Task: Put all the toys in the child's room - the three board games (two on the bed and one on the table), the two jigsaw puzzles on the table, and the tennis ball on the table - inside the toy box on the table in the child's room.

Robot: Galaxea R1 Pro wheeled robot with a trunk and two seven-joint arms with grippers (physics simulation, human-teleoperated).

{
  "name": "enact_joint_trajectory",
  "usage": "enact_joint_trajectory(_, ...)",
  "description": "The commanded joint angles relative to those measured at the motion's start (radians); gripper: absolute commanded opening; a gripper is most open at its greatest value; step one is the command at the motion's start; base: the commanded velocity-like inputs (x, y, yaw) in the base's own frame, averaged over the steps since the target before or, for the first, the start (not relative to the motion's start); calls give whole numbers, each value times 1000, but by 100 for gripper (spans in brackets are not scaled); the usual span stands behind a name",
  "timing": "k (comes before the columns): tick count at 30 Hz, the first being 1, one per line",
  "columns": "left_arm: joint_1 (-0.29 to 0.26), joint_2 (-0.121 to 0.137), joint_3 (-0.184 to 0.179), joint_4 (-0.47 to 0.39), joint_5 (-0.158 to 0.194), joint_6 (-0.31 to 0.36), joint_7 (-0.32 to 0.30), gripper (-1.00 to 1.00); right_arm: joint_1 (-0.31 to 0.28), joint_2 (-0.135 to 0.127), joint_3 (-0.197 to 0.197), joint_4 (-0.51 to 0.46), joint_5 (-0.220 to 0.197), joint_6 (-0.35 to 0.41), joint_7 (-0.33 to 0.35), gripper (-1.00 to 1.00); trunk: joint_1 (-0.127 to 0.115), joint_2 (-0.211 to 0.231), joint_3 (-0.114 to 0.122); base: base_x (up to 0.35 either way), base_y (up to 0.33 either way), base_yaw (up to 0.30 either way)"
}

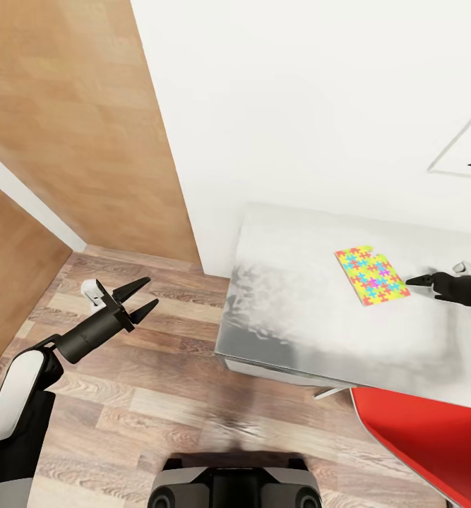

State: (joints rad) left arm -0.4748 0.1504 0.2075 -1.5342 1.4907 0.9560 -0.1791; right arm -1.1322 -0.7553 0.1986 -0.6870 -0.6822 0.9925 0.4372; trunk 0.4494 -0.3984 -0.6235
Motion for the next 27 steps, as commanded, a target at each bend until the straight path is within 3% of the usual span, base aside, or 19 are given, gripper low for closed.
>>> enact_joint_trajectory(1, -1, 0, 1, 0, -7, 4, -8, 100, -1, -1, 4, 0, 9, 0, 10, 100, 1, -2, -1, 0, 19, 0)
enact_joint_trajectory(15, -1, 0, 1, 0, -7, 4, -7, 100, -1, -2, 3, 1, 9, 0, 9, 100, 1, -2, -1, 17, 7, 0)
enact_joint_trajectory(27, -1, -1, 1, 0, -9, 3, -7, 100, -1, -2, 3, 1, 8, 0, 9, 100, 1, -2, -1, 155, 1, 0)
